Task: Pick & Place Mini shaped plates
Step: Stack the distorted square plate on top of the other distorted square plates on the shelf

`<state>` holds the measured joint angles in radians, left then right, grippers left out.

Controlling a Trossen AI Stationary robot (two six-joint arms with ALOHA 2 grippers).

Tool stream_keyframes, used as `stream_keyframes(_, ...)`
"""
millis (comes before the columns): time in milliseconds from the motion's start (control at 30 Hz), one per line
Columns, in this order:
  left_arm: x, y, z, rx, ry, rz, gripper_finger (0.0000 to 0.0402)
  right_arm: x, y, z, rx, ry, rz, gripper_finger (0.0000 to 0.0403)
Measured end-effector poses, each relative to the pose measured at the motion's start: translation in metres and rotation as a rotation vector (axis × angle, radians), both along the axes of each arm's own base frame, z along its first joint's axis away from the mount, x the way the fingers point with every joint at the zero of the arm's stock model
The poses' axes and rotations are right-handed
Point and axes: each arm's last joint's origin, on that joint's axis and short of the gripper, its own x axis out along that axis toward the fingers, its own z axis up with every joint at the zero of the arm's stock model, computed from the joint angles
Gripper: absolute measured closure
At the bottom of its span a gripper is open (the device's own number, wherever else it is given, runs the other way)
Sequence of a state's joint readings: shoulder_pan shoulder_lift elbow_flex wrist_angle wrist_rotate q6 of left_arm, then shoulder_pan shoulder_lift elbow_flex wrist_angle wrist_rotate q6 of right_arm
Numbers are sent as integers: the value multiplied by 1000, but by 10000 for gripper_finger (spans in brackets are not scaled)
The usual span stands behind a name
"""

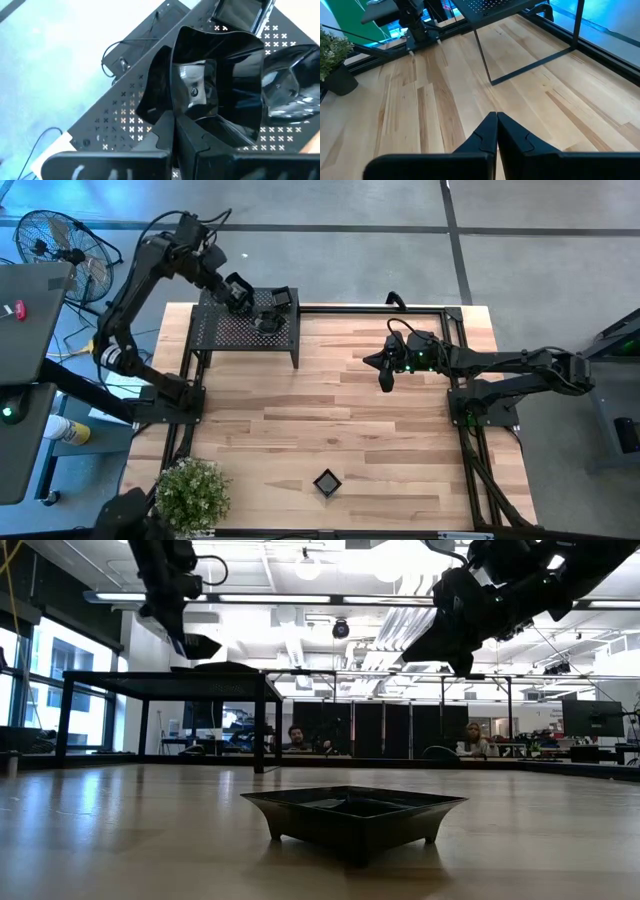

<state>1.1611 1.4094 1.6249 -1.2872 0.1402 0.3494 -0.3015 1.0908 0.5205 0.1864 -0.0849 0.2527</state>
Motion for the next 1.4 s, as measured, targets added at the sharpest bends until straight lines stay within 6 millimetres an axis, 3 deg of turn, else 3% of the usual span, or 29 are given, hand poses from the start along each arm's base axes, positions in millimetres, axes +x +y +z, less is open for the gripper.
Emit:
stream_keyframes(467, 9, 26, -25, -42, 138, 3, 396, 0, 0, 0, -1, 1, -1, 401)
stream_keyframes(767, 8, 25, -25, -58, 151, 8, 309, 0, 0, 0, -7, 3, 1, 399)
stream_keyframes(900, 7, 22, -25, -80, 154, 17, 294, 0, 0, 0, -3, 1, 20, 401)
stream_keyframes(1033, 5, 17, -21, -78, 141, 22, 313, 0, 1, 0, 6, -1, 43, 399)
stream_keyframes(1233, 3, 13, -17, -61, 126, 28, 393, 0, 1, 0, 13, -2, 40, 399)
stream_keyframes(1400, 4, 12, -17, -81, 87, 33, 398, 0, 1, 0, 14, -3, 39, 401)
